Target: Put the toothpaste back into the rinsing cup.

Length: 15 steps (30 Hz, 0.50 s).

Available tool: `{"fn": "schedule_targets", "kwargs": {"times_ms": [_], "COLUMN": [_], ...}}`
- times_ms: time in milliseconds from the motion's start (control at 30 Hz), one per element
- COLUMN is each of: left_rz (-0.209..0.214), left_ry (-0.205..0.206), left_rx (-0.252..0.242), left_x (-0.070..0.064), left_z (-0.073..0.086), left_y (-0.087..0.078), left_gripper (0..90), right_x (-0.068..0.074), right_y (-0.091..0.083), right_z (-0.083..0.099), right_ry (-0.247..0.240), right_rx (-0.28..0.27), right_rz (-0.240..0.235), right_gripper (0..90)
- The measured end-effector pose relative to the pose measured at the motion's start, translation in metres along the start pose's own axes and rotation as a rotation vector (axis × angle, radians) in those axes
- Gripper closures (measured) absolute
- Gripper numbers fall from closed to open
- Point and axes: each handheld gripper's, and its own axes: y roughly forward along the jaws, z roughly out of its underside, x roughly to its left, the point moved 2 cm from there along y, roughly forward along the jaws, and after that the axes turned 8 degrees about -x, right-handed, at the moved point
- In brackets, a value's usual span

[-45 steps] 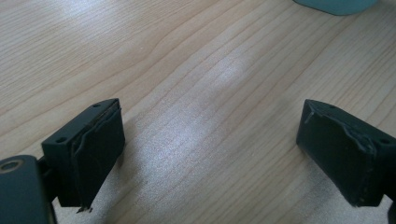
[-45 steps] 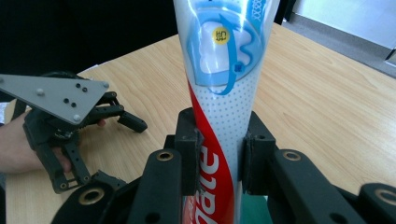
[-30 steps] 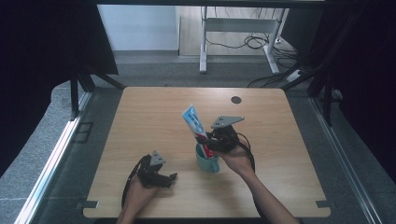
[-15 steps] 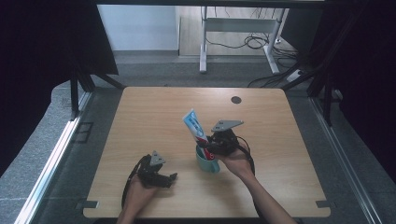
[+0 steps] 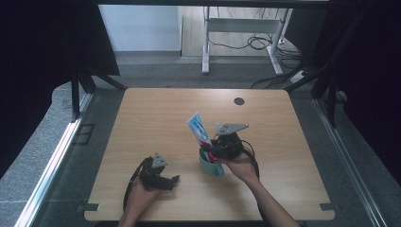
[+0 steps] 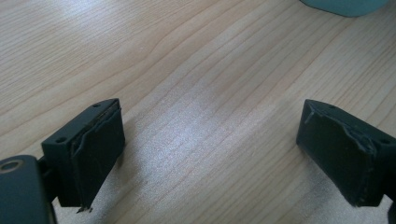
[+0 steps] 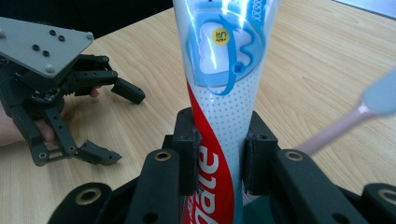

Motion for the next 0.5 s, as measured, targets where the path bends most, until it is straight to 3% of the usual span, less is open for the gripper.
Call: {"fn": "schedule_targets", "kwargs": {"times_ms": [500], "left_rz": [0.000], "left_ry": [0.000], "left_rx": [0.000], "left_x": [0.0000], "left_z": [0.0000], "left_y": [0.0000], "left_gripper": [7.7], "right_x": [-0.0010], "right_y": [-0.0010], "right_z": [0.0062], "right_ry": [0.009], "right_rx": [0.014], "right_rz": [-0.016], "right_gripper": [68.6]}}
